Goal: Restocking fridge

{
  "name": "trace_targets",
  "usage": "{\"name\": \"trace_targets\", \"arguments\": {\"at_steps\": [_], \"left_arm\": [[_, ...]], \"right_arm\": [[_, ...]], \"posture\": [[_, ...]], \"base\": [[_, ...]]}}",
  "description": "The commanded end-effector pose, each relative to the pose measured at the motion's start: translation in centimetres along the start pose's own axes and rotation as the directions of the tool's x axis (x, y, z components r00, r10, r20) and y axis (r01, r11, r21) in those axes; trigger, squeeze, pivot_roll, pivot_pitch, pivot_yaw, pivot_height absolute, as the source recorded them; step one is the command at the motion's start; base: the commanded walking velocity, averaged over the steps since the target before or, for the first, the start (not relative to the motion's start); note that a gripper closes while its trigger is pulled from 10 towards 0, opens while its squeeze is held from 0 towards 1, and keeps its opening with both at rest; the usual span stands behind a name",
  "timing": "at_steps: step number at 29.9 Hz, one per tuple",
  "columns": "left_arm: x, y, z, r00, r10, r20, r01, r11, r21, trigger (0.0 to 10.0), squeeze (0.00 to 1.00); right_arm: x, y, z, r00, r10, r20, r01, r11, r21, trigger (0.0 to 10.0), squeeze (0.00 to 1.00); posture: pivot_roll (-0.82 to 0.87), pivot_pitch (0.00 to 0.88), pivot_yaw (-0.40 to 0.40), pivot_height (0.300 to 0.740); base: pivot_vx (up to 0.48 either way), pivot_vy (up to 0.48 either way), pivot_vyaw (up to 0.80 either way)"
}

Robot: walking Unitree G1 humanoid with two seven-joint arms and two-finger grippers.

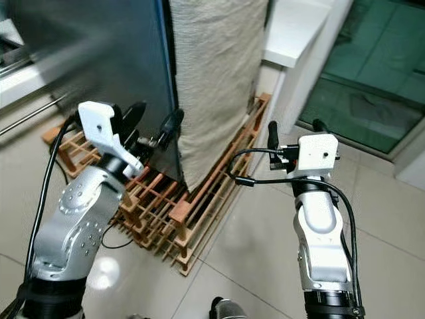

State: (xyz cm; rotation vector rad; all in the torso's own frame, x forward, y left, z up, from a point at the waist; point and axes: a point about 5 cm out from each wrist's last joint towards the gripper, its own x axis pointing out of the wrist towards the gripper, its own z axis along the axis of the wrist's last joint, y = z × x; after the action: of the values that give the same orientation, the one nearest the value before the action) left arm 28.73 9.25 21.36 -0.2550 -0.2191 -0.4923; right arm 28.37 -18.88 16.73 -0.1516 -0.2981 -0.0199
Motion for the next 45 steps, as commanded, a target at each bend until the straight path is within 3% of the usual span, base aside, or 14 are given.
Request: {"name": "trace_targets", "arguments": {"at_steps": [1, 5, 15, 23, 27, 32, 36, 40, 45], "left_arm": [[0.1, -0.8, 0.4, 0.999, -0.052, -0.005, 0.052, 0.998, -0.025, 10.0, 0.00], [0.3, -2.0, 0.5, 0.990, -0.141, -0.028, 0.140, 0.990, -0.028, 10.0, 0.00], [1.5, -2.9, -0.2, 0.981, -0.185, -0.063, 0.182, 0.982, -0.049, 10.0, 0.00], [3.3, -2.9, -0.8, 0.992, -0.113, -0.054, 0.111, 0.993, -0.033, 10.0, 0.00], [3.6, -3.1, -0.8, 0.992, -0.115, -0.051, 0.113, 0.993, -0.044, 10.0, 0.00], [3.8, -3.1, -0.8, 0.993, -0.111, -0.045, 0.109, 0.993, -0.050, 10.0, 0.00], [3.9, -3.3, -0.9, 0.991, -0.126, -0.049, 0.122, 0.990, -0.075, 10.0, 0.00], [5.0, -4.5, -1.1, 0.974, -0.217, -0.063, 0.209, 0.972, -0.107, 10.0, 0.00], [6.0, -4.8, -1.8, 0.968, -0.232, -0.092, 0.218, 0.966, -0.140, 10.0, 0.00]], "right_arm": [[-0.1, -0.3, 0.1, 1.000, -0.015, 0.012, 0.015, 1.000, 0.003, 10.0, 0.00], [-0.3, -0.5, -0.2, 1.000, -0.023, 0.003, 0.023, 1.000, 0.002, 10.0, 0.00], [-0.3, -0.2, -0.4, 1.000, -0.026, -0.004, 0.026, 1.000, 0.007, 10.0, 0.00], [-0.2, 0.0, -0.4, 1.000, -0.002, -0.003, 0.002, 0.999, 0.033, 10.0, 0.00], [-1.6, 0.9, -0.1, 0.987, 0.160, -0.017, -0.158, 0.983, 0.093, 10.0, 0.00], [-2.6, 1.4, -0.2, 0.967, 0.252, -0.041, -0.246, 0.963, 0.110, 10.0, 0.00], [-2.7, 1.5, -0.1, 0.961, 0.274, -0.045, -0.268, 0.957, 0.109, 10.0, 0.00], [-2.7, 2.5, 0.1, 0.916, 0.396, -0.058, -0.385, 0.912, 0.143, 10.0, 0.00], [-2.2, 2.7, 0.1, 0.918, 0.393, -0.059, -0.379, 0.911, 0.163, 10.0, 0.00]], "posture": [[-0.12, 0.063, 0.011, 0.740], [-0.12, 0.069, 0.017, 0.740], [-0.12, 0.074, 0.013, 0.740], [-0.13, 0.074, 0.016, 0.740], [-0.14, 0.077, 0.019, 0.740], [-0.14, 0.081, 0.019, 0.740], [-0.15, 0.085, 0.020, 0.740], [-0.15, 0.082, 0.019, 0.740], [-0.16, 0.083, 0.022, 0.740]], "base": [[0.000, 0.000, 0.00], [0.000, 0.000, 0.00], [0.000, 0.000, 0.00], [0.000, 0.000, 0.00], [0.000, 0.000, 0.00], [0.000, 0.000, 0.00], [0.000, 0.000, 0.00], [0.000, 0.000, 0.00], [0.000, 0.000, 0.00]]}}
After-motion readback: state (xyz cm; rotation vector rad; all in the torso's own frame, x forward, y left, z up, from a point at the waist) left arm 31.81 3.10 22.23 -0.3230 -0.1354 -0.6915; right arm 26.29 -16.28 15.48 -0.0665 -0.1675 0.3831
